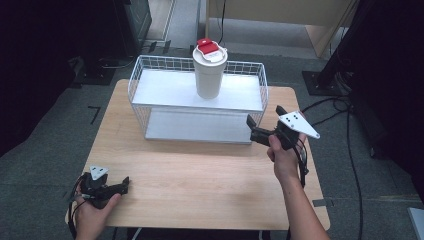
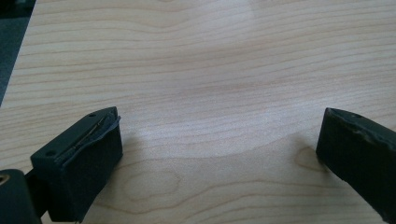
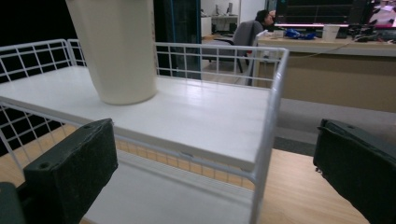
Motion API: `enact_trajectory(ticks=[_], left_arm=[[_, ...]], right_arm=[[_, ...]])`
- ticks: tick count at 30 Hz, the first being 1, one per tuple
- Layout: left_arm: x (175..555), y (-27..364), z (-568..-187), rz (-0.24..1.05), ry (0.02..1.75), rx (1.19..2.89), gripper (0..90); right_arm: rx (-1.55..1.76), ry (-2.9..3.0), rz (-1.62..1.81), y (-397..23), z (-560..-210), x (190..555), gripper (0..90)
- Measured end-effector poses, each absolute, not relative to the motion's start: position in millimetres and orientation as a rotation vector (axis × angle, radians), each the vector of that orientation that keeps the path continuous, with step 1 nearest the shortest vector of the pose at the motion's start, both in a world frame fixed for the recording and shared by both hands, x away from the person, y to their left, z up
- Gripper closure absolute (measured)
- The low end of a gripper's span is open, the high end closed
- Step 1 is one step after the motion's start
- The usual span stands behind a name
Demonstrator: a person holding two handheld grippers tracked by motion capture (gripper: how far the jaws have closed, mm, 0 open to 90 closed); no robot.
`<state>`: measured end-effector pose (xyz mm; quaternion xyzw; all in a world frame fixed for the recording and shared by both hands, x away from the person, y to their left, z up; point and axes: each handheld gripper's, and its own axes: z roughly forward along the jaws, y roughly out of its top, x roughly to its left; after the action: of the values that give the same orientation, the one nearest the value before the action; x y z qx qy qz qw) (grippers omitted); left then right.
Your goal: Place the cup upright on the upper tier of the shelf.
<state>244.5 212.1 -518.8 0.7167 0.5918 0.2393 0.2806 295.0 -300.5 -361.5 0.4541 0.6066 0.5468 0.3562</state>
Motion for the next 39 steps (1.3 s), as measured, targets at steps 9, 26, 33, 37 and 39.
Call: enact_trajectory(ticks=[9, 26, 33, 37, 39], left_arm=[[244.5, 212.0, -518.8, 0.641, 1.588, 1.919, 0.7], [244.5, 212.0, -518.7, 0.639, 1.588, 1.921, 0.7], [244.6, 211.6, -518.8, 0.641, 1.591, 1.916, 0.6], [244.6, 211.6, -518.9, 0.642, 1.591, 1.914, 0.7], [244.6, 211.6, -518.9, 0.642, 1.591, 1.915, 0.7]], right_arm=[[1.234, 1.568, 1.351, -326.4, -390.9, 279.4, 0.0], [1.362, 1.614, 1.241, -360.8, -453.4, 251.0, 0.0], [1.421, 1.627, 1.2, -374.7, -474.2, 238.8, 0.0], [1.473, 1.615, 1.188, -387.9, -484.6, 229.1, 0.0], [1.491, 1.623, 1.176, -393.9, -489.6, 224.4, 0.0]])
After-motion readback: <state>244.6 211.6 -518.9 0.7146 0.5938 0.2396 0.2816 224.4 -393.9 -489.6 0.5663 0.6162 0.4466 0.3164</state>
